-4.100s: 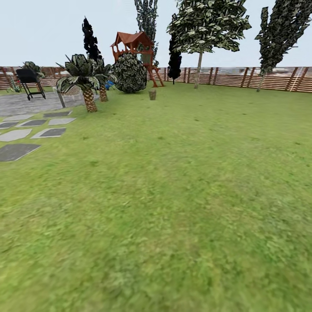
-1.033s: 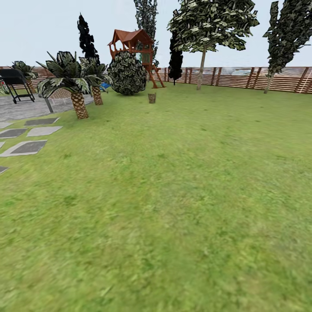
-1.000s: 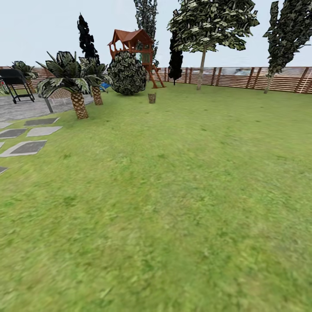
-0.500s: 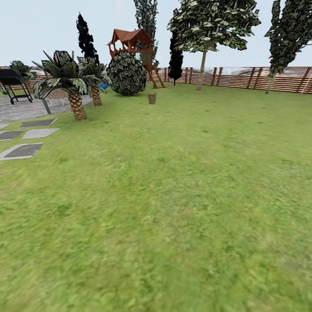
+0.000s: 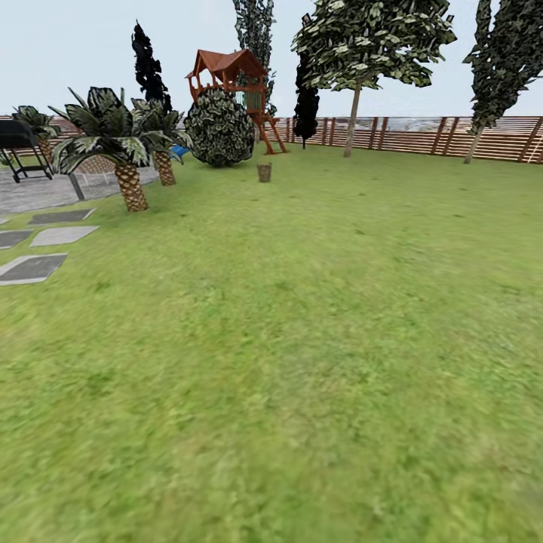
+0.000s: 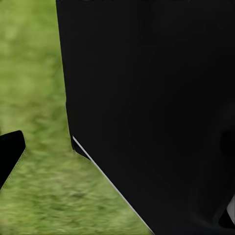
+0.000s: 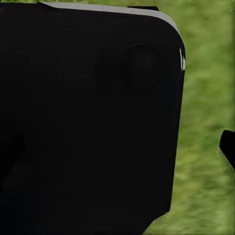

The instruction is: Take the three Easter eggs out of the wicker basket on the lawn in the garden, then place them on the lawn next to a single tree (choose any tree) so that all three eggs are next to the same tree and none are left in the basket.

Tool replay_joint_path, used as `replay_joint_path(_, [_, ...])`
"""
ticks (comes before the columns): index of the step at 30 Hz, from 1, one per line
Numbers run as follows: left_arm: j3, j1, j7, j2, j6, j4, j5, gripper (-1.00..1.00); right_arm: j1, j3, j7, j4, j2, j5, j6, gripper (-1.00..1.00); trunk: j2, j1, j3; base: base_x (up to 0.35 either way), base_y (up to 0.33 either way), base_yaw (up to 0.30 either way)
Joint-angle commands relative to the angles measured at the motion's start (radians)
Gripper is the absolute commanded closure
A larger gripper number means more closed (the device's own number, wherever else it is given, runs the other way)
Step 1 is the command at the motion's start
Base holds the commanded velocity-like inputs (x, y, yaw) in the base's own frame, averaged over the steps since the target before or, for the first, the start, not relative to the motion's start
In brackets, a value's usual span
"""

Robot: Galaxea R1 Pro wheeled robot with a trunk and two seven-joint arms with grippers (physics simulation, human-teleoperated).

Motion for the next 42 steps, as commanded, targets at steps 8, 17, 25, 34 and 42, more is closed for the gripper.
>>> replay_joint_path(8, [0.002,0.001,0.000,0.000,0.000,-0.001,0.001,-1.00,-0.001,0.000,0.000,0.010,0.001,0.003,-0.003,-1.00,0.000,0.001,-0.001,0.340,0.000,0.000])
replay_joint_path(17, [0.001,0.001,0.000,-0.001,0.000,0.000,0.001,-1.00,-0.001,0.000,0.000,0.010,0.003,0.003,-0.003,-1.00,0.000,0.001,-0.001,0.340,0.000,0.000])
replay_joint_path(25, [0.001,0.001,0.000,-0.001,0.000,0.000,0.001,-1.00,-0.001,0.000,0.000,0.010,0.004,0.003,-0.003,-1.00,0.000,0.001,-0.001,0.339,0.000,0.000])
replay_joint_path(34, [0.001,0.000,0.000,-0.001,0.000,0.000,0.001,-1.00,-0.001,0.000,0.000,0.010,0.004,0.000,-0.003,-1.00,0.000,0.001,-0.001,0.340,0.000,0.000])
replay_joint_path(42, [0.001,0.000,0.000,-0.001,0.000,0.000,0.001,-1.00,-0.001,0.000,0.000,0.010,0.004,0.000,-0.003,-1.00,0.000,0.001,-0.001,0.340,0.000,0.000])
